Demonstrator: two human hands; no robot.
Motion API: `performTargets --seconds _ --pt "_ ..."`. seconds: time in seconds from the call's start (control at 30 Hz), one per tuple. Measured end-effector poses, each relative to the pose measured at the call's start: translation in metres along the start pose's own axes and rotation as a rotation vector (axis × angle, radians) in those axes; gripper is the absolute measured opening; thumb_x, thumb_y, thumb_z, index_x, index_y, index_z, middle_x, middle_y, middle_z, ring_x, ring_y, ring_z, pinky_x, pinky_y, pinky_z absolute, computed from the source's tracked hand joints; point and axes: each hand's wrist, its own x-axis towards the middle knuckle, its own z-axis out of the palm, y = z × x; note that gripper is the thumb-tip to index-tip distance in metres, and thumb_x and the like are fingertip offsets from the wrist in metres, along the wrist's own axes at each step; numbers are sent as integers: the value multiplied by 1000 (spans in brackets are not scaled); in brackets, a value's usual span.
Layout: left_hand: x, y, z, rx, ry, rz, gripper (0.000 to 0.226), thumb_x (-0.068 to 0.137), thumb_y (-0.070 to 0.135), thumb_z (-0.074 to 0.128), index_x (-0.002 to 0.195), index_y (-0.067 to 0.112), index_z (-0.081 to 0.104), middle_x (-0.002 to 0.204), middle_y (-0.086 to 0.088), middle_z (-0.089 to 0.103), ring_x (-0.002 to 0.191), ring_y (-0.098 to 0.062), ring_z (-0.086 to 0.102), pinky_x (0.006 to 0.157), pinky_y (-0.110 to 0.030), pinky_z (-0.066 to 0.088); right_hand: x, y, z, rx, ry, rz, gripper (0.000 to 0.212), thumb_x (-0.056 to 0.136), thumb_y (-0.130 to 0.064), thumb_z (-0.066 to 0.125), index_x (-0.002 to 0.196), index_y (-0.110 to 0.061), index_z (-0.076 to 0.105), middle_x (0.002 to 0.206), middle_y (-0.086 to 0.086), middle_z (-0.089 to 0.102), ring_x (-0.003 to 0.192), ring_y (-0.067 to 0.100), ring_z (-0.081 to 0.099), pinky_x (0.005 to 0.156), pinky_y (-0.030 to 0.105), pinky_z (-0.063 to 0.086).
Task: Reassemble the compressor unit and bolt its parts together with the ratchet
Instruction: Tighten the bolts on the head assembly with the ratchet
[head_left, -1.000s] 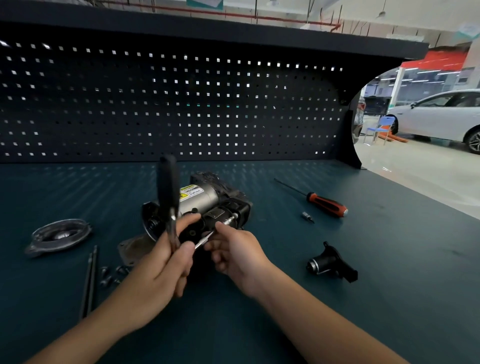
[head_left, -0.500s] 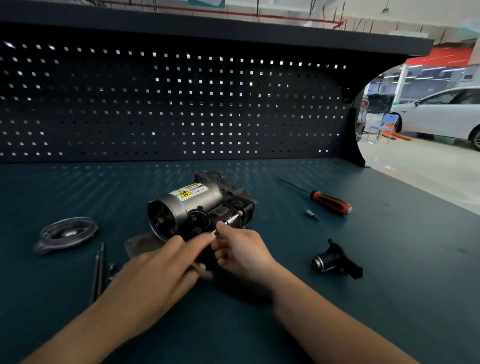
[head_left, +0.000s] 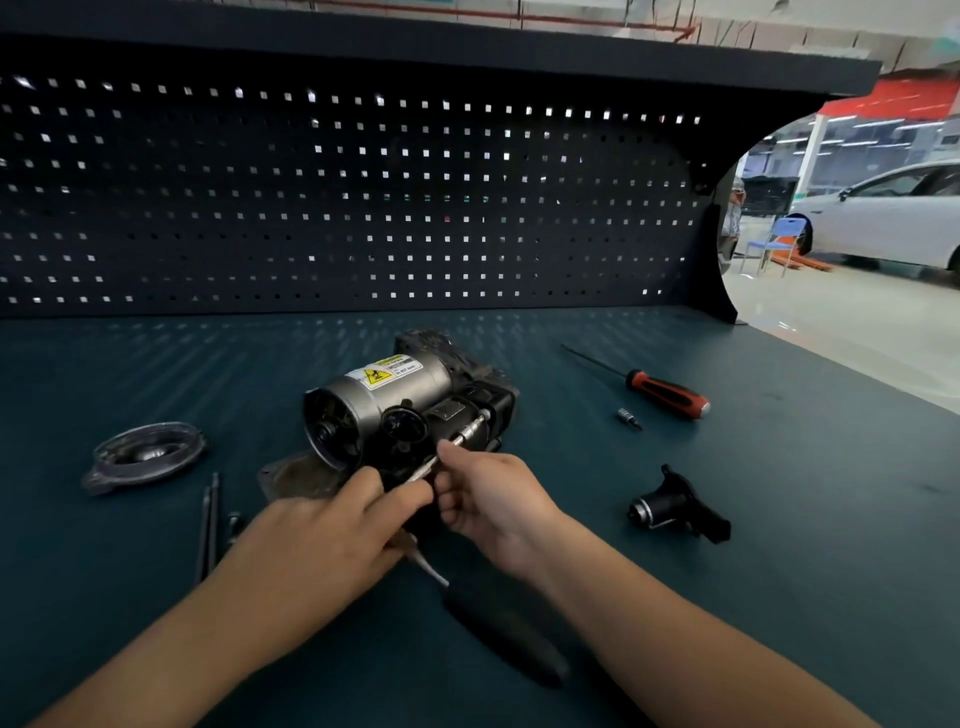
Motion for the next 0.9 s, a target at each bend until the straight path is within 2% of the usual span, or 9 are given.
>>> performTargets --seconds 0.07,0.13,0.2,0.3,0.4,0.53,0.63,0.77,0.9 --pt "2 5 0 -63 -86 -111 27 83 36 55 103 28 39 73 9 58 47 -13 58 38 -27 40 0 2 -1 0 2 13 28 94 -21 54 68 -12 52 40 -6 50 33 4 44 39 14 38" --pt "1 12 3 -515 -74 -382 12 93 34 44 95 32 33 69 11 55 54 -5 54 53 -24 38 -1 3 -2 14 -30 45 25 94 -25 53 73 -12 53 42 -5 52 35 5 46 40 15 40" --pt "5 15 12 -1128 -7 -605 10 97 28 36 89 23 38 58 4 55 39 -8 43 43 -19 35 -3 2 -3 58 -99 94 22 95 -26 52 78 -11 54 45 -3 54 37 6 48 41 15 41" --pt "7 12 16 -1500 -5 -806 17 98 27 34 91 12 40 52 2 55 28 -13 30 32 -13 24 -3 -2 -6 96 -166 108 18 94 -17 51 79 -9 57 49 -1 58 40 7 53 43 16 44" --pt "4 9 15 -1406 -58 -769 8 97 19 40 91 13 41 54 1 54 30 -12 33 33 -16 27 -2 0 -6 64 -166 66 22 94 -12 51 74 -7 57 50 -1 60 42 6 55 45 15 46" --pt "-1 8 4 -444 -93 -392 20 89 34 54 95 30 35 73 13 48 66 -5 59 56 -21 40 1 3 -3 40 -137 30 25 94 -13 53 71 -6 57 47 -2 59 41 5 55 44 14 46" --pt "0 7 -2 -28 -81 -182 46 63 34 80 95 24 48 71 13 56 46 -8 58 39 -23 37 0 5 -2 50 -128 21 24 93 -16 55 72 -7 59 50 -2 61 43 5 56 46 14 46" --pt "1 14 5 -665 -14 -435 12 93 33 46 95 27 35 73 10 55 64 -5 57 60 -24 43 -2 3 -3 90 -141 56 24 95 -20 52 75 -8 57 50 0 60 41 7 54 43 15 44" --pt "8 17 11 -1365 32 -764 17 97 27 37 87 14 40 51 3 48 35 -8 35 38 -17 32 -2 0 -4 158 -170 101 26 94 -17 52 71 -7 58 52 2 59 43 8 54 45 16 45"
